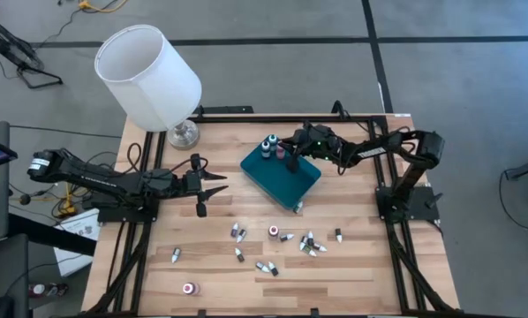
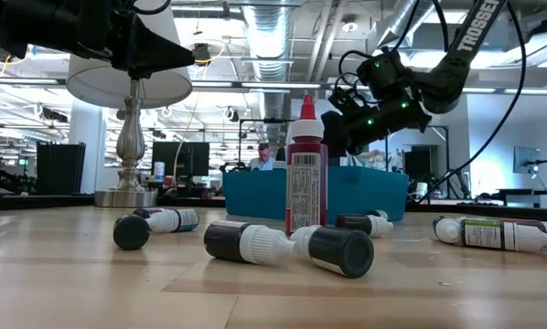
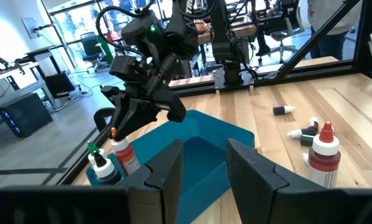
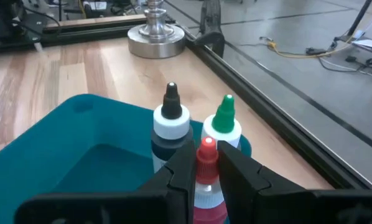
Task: Pick & Place food coloring
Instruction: Put the large orange food coloring bottle into the blue bin, then put the large pink food coloring bottle into the blue bin
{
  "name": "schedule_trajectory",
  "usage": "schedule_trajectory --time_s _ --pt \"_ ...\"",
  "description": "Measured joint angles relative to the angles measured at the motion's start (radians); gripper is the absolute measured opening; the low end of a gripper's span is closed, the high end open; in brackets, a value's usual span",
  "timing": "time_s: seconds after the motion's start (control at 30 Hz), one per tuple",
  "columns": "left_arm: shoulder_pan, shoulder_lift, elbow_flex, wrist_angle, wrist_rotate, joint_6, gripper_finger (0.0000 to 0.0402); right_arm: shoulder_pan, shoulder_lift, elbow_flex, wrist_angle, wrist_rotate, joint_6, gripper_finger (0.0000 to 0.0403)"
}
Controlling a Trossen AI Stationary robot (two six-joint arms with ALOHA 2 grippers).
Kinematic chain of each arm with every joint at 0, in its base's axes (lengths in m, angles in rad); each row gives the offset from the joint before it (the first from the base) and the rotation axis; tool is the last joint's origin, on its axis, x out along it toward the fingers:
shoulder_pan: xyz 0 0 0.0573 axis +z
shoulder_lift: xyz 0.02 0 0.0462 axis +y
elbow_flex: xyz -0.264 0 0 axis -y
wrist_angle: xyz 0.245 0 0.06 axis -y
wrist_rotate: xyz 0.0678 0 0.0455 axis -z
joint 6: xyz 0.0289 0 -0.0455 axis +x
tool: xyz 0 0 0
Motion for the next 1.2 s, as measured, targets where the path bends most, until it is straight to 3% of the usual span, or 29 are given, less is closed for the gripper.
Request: schedule_trajectory --time_s 0.53,1.2 --pt "0.0 0.0 0.0 0.0 0.0 0.0 0.0116 -0.001 -0.002 0.001 -0.029 0.0 0.0 0.0054" --pt "0.0 0.0 0.0 0.0 0.0 0.0 0.0116 -0.001 -0.002 0.001 0.01 -0.001 -0.008 0.0134"
